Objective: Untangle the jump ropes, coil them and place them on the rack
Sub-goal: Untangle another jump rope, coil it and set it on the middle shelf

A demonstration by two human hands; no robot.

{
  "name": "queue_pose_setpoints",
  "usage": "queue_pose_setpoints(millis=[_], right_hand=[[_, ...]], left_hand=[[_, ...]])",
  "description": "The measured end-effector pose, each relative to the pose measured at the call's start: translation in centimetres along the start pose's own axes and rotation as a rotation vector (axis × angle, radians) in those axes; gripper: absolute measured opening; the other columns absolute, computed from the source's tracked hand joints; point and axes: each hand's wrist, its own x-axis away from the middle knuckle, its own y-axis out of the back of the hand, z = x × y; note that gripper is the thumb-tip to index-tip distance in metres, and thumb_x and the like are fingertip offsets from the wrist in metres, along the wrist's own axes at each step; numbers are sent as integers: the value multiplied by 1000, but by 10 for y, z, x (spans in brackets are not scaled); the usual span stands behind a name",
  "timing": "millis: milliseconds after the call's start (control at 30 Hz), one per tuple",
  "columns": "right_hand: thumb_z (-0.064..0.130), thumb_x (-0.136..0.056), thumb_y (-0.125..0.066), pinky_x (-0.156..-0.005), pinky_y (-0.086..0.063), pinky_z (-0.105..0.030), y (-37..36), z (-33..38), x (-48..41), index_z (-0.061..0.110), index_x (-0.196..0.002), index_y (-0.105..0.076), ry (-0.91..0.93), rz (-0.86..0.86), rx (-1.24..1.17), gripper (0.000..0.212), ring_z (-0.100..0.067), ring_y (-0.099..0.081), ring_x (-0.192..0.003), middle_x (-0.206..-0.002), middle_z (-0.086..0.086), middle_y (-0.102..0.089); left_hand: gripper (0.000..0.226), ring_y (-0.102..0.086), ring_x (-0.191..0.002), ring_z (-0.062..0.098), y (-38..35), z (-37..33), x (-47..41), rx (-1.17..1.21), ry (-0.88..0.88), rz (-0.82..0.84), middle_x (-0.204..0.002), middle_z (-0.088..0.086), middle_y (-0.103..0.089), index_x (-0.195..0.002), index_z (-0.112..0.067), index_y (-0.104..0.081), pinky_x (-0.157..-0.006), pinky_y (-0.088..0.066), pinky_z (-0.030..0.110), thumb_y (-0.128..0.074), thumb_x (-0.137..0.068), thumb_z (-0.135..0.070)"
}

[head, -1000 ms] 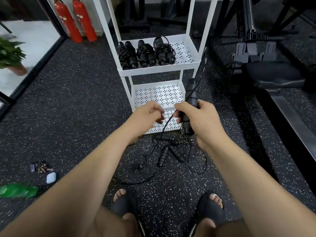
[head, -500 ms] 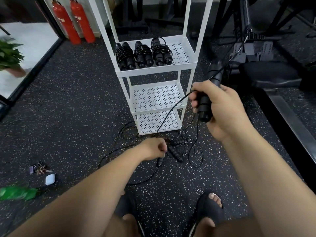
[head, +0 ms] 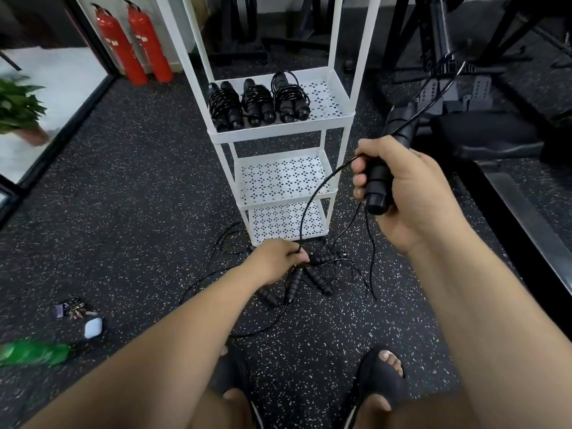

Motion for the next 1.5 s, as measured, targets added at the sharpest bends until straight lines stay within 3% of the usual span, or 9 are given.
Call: queue_pose_setpoints(millis=[200, 333, 467, 600, 733, 900, 1100, 1300, 1500], right_hand=[[11, -87, -86, -61, -48, -27, 6, -18, -8, 9, -102, -73, 4, -34, 64, 20, -14, -60, -65, -82, -6, -71], [9, -83, -90, -58, -49, -26, 5, -37, -10, 7, -110, -71, -46, -31, 103, 33, -16, -60, -64, -82, -7, -73], [12, -79, -93, -51, -47, -20, -2, -54, -7, 6, -111, -73, -86, -50, 214, 38, -14, -62, -61, -85, -7, -76], [13, -81, -92, -61, -51, -29, -6, -64, -6, 3, -113, -70, -115, -1, 262, 40, -15, -62, -63, -82, -7, -75], [15, -85, -86, -63, -48, -35, -3, -73, -7, 11, -101, -68, -124, 10, 346, 25, -16, -63, -64, -79, -6, -72], [3, -88, -75, -60, -50, -33, -3, -77, -4, 8, -98, -71, -112, 9, 407, 12, -17, -63, -67, -73, -5, -69], [-1, -91, -76, -58, -53, -26, -8, -80, -2, 3, -107, -72, -145, 71, 261, 16, -16, -69, -69, -82, -9, -75], [-7, -92, -74, -58, -54, -26, -18, -84, 0, 3, -104, -71, -117, 102, 203, 16, -21, -72, -75, -82, -8, -73], [3, -94, -75, -56, -47, -25, -34, -78, 3, 5, -102, -74, -112, 42, 230, 8, -15, -61, -59, -76, -11, -75]], left_hand=[[21, -51, -46, 3, 25, -11, 5, 62, -93, -135, -90, -12, -77, -109, -33, -78, -46, -40, 21, -60, -108, -42], [20, -71, -73, 21, 44, -25, 9, 54, -149, -226, -91, -7, -79, -112, -34, -77, -71, -60, 43, -60, -107, -44], [17, -49, -43, -1, 59, -43, 25, 120, -215, -331, -91, -11, -77, -113, -34, -74, -46, -39, 22, -60, -109, -25], [10, -52, -54, 4, 72, -58, 36, 227, -294, -462, -87, -17, -76, -101, -36, -66, -56, -43, 27, -65, -106, -27], [6, -65, -73, -4, 78, -71, 45, 447, -357, -448, -82, -17, -78, -96, -28, -74, -74, -46, 20, -73, -102, -31], [6, -75, -82, 15, 77, -82, 47, 531, -413, -457, -81, -6, -80, -96, -22, -76, -86, -55, 35, -76, -99, -28], [6, -74, -74, 16, 74, -90, 48, 747, -402, -483, -81, 6, -79, -95, -13, -76, -64, -55, 24, -76, -99, -17], [16, -67, -72, 18, 81, -88, 49, 918, -391, -464, -85, 8, -79, -101, -3, -73, -58, -49, 30, -73, -102, -18], [20, -67, -90, 19, 85, -78, 50, 1029, -351, -477, -105, 6, -76, -113, -11, -71, -66, -51, 31, -69, -105, -30]])
